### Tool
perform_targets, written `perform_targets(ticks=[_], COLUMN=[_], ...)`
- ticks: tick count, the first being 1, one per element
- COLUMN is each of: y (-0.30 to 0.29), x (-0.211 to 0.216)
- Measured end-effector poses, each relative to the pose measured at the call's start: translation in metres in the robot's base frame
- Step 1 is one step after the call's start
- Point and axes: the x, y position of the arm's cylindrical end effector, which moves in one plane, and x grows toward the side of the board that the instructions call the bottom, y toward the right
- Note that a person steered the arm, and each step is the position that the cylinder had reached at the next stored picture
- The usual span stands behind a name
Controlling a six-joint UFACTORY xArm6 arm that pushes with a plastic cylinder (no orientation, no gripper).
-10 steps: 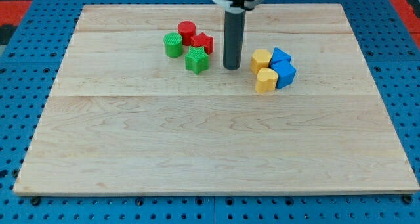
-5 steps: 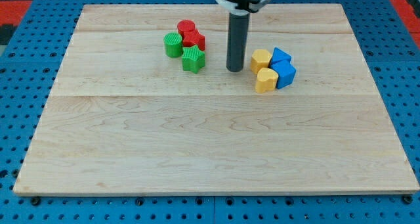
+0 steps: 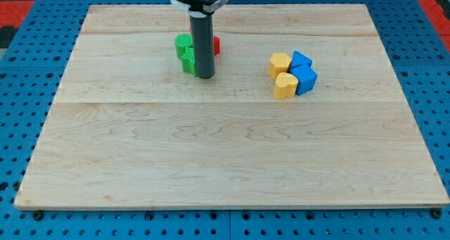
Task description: Adjust the green blocks to the left side of the red blocks
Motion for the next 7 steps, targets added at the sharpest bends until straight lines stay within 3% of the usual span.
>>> perform_targets(ticks=[7], y=[-0.008], x=[-0.006])
